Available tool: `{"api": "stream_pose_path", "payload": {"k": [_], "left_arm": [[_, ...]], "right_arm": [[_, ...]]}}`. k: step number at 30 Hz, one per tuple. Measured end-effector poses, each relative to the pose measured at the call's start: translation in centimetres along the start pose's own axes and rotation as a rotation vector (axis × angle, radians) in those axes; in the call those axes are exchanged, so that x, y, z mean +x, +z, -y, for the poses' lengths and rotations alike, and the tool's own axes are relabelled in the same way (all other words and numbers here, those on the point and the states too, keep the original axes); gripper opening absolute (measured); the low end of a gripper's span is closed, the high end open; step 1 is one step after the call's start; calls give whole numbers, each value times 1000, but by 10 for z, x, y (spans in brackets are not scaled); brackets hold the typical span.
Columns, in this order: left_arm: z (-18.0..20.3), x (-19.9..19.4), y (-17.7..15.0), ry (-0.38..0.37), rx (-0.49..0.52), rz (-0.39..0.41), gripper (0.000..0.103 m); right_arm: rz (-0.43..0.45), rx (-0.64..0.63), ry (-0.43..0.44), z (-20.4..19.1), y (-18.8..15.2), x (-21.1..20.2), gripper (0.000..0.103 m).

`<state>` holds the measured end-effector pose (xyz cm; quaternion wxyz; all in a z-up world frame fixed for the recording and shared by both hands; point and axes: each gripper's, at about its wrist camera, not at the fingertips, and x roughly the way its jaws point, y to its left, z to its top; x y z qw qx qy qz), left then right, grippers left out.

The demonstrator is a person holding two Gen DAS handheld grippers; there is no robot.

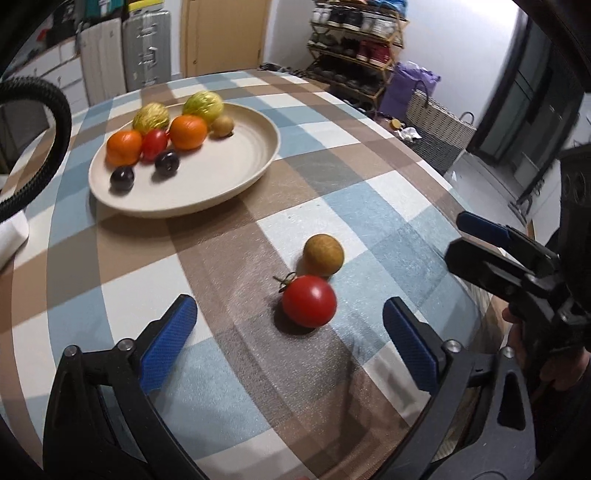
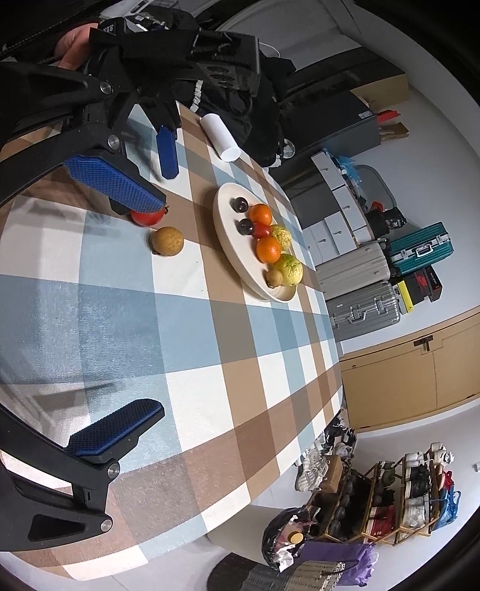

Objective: Organize fruits
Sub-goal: 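Move both tools back toward the last tomato and brown fruit, then grasp the red tomato with the left tool while the right tool grasps the brown fruit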

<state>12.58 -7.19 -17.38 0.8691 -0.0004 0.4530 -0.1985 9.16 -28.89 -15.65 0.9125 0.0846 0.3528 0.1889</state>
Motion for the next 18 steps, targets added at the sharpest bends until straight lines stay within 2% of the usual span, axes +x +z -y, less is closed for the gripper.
{"api": "stream_pose_path", "payload": {"k": [1,5,7,8,9,10,11,18], "left_arm": [[1,1,1,-15,7,-2,87],[-1,5,3,-36,12,-17,70],[-3,7,3,-66,2,-21,54],[-4,7,3,-74,0,-24,51],[-3,8,3,-79,3,-25,45],[-4,8,3,-89,6,-27,34],[-3,8,2,-99,9,-30,29],[-9,2,-1,-128,-11,-5,28]], "right_arm": [[-2,1,0,0,0,0,103],[-7,3,-1,1,-1,3,103],[-7,2,-1,1,-1,3,103],[-8,3,-1,1,-1,3,103],[-10,3,-2,1,-1,4,103],[-12,2,-3,1,-1,4,103],[-13,1,-4,0,-2,4,103],[-20,-12,4,-5,-1,8,103]]}}
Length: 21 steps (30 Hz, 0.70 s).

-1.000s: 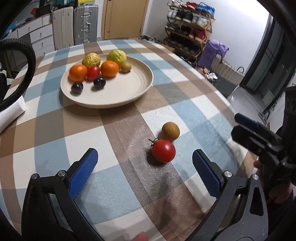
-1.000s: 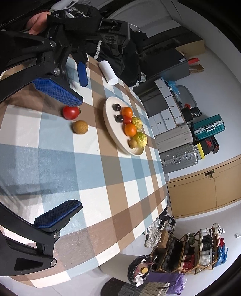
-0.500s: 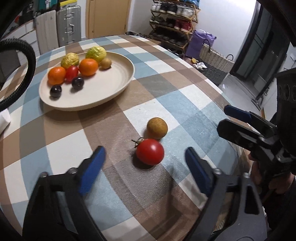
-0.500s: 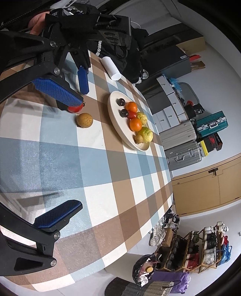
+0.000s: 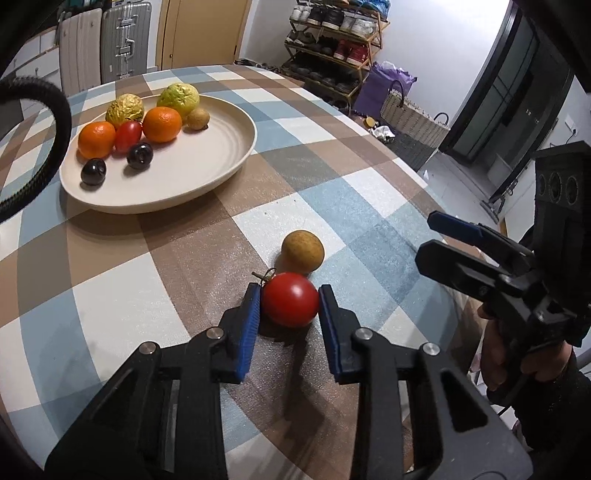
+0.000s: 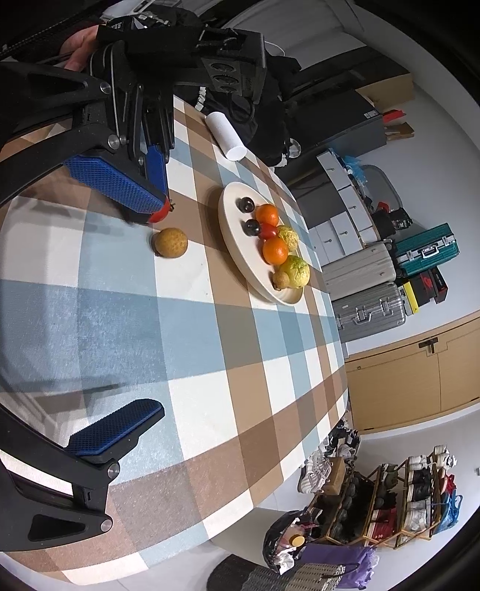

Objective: Organize fruits
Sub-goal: 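Grasp the red tomato with the left tool while the right tool grasps the brown fruit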

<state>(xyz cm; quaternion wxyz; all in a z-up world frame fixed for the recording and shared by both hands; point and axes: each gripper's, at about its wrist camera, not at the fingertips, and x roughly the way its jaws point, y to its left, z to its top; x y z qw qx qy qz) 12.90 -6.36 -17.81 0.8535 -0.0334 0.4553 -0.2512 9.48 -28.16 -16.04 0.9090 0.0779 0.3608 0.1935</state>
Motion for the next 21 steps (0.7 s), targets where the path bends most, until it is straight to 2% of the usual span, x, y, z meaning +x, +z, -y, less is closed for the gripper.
{"api": "stream_pose_path", "payload": {"k": [6,17,21], "left_arm": [[-13,-23,-1,10,-35,57,28],[-56,-74,-8,58,-122,156,28],[-70,-86,-13,64,-158,171,28]], "right_arm": [[-22,-16,47,-11,6,11,103],[-115,-67,60,-41,18,52,101],[-154,-91,72,-52,18,63,84]]}}
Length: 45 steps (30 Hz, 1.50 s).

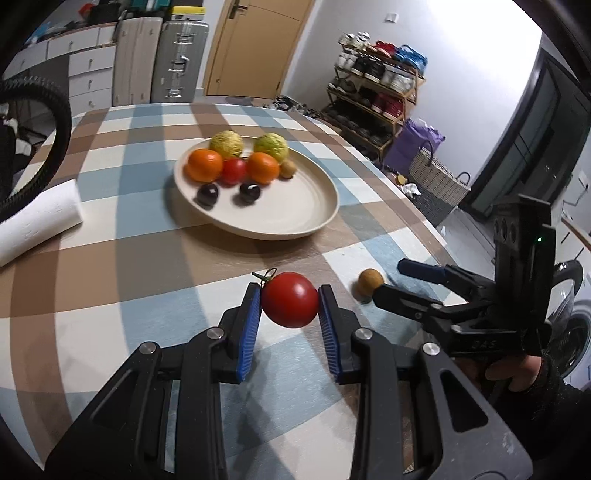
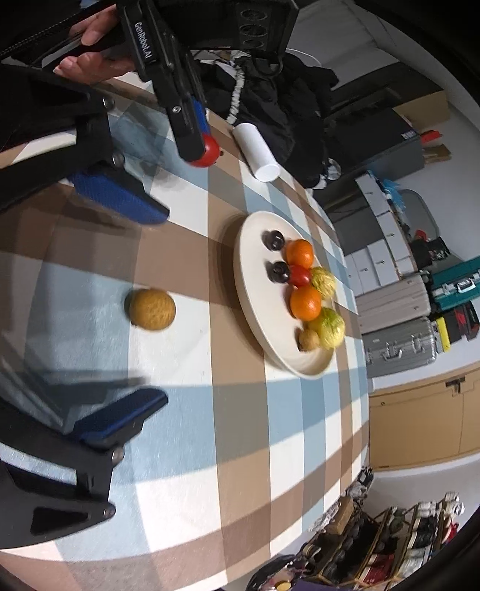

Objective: Organize fruits
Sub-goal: 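Grasp the red tomato with the left tool while the right tool grasps the brown fruit, then carry the tomato and brown fruit onto the cream plate and open both tools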

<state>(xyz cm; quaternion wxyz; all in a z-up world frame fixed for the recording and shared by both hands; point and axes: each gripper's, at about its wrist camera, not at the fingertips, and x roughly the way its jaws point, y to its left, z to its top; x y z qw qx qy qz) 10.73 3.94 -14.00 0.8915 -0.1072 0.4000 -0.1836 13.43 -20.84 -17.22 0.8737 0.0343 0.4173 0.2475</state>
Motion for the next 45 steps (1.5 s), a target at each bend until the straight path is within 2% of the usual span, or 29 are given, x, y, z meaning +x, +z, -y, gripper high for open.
{"api": "stream_pose_path", "payload": {"k": [4,6,8,10,11,12,13,14,28,38,45], "left_arm": [[-10,-6,-2,-2,-25,7,28],[-12,-7,-2,-2,-29,10,28],[-12,-8,-2,0,-27,11,28],[-11,-7,-3,1,-30,14,28],[-12,-7,-2,1,-31,15,28],[-13,-8,-2,2,-33,16,28],[-13,-8,-2,4,-34,17,28],[-13,-7,-1,6,-36,17,28],[2,8,23,12,-11,25,28],[21,44,56,-4,16,10,28],[23,83,84,-7,7,-12,28]], "right_arm": [[-30,-4,-2,-5,1,8,69],[-39,-11,-15,-7,0,11,59],[-43,-13,-23,-7,-1,12,54],[-46,-13,-21,-7,0,12,44],[-45,-13,-23,-6,0,11,42],[-44,-14,-26,-6,0,11,38],[-43,-15,-26,-5,0,10,29],[-42,-15,-21,-5,0,10,26],[35,4,13,8,13,-3,26],[103,8,42,29,60,-7,26],[102,1,77,40,94,9,26]]}}
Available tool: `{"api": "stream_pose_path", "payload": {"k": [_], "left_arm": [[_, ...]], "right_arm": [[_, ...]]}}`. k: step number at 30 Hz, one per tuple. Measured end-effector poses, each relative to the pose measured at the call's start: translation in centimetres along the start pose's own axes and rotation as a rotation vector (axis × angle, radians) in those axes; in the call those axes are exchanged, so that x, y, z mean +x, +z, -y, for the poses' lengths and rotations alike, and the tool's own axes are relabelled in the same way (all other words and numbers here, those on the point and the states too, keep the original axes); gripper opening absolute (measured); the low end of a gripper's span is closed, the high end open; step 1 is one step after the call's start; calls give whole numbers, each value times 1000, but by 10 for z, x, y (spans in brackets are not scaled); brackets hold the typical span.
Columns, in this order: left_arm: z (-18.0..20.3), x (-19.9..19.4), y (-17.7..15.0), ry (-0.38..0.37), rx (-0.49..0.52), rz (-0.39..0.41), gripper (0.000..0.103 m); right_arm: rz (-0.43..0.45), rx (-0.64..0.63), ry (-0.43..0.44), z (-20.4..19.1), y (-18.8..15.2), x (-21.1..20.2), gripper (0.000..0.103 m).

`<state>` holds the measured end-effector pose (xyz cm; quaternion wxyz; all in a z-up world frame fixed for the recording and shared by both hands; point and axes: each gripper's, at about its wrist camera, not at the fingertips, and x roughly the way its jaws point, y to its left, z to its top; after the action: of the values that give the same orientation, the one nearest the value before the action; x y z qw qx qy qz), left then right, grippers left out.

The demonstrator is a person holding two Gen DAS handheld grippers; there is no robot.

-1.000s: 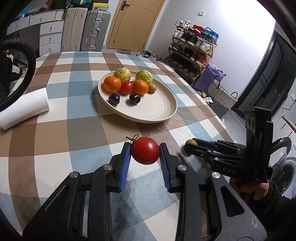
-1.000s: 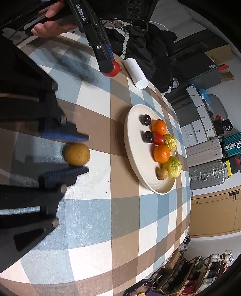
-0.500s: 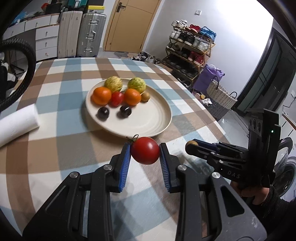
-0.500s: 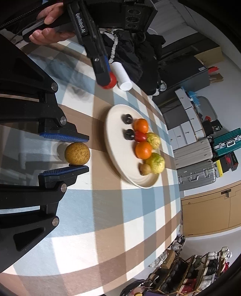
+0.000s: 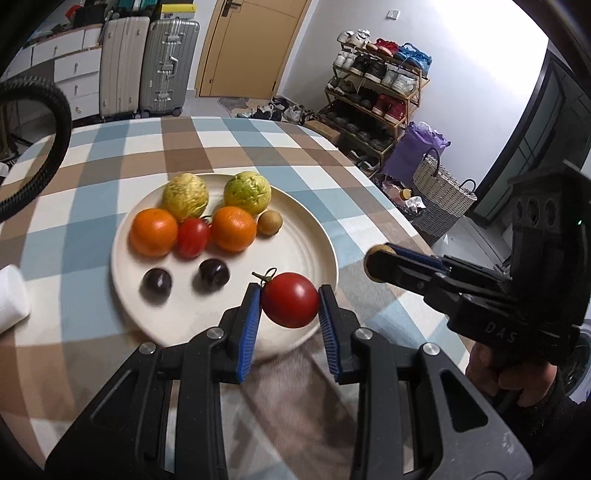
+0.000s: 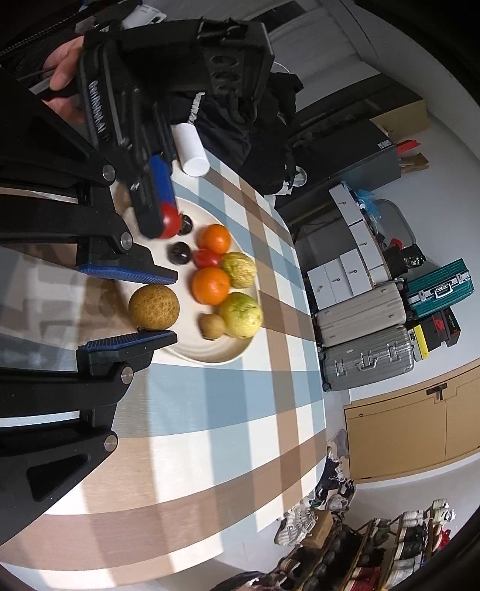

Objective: Organize fruits
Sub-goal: 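Carry the tomato and brown fruit onto the cream plate and open both tools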

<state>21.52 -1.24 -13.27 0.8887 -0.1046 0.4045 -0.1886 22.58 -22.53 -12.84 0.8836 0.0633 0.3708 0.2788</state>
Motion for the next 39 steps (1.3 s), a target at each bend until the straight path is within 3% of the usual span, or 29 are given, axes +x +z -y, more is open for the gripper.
{"api": "stream_pose_path", "payload": {"k": [9,19,33,39], "left_arm": [[-2,47,24,-5,0,-28,28],[-12,80,34,-15,-8,-50,28],[-16,95,37,-11,-28,-40,28],[-15,91,37,-6,-35,-37,29]], "right_arm": [[-26,15,41,17,31,37,26],[-84,31,51,29,40,69,26],[-99,49,21,31,40,82,26],[-58,60,28,32,42,72,33]]}}
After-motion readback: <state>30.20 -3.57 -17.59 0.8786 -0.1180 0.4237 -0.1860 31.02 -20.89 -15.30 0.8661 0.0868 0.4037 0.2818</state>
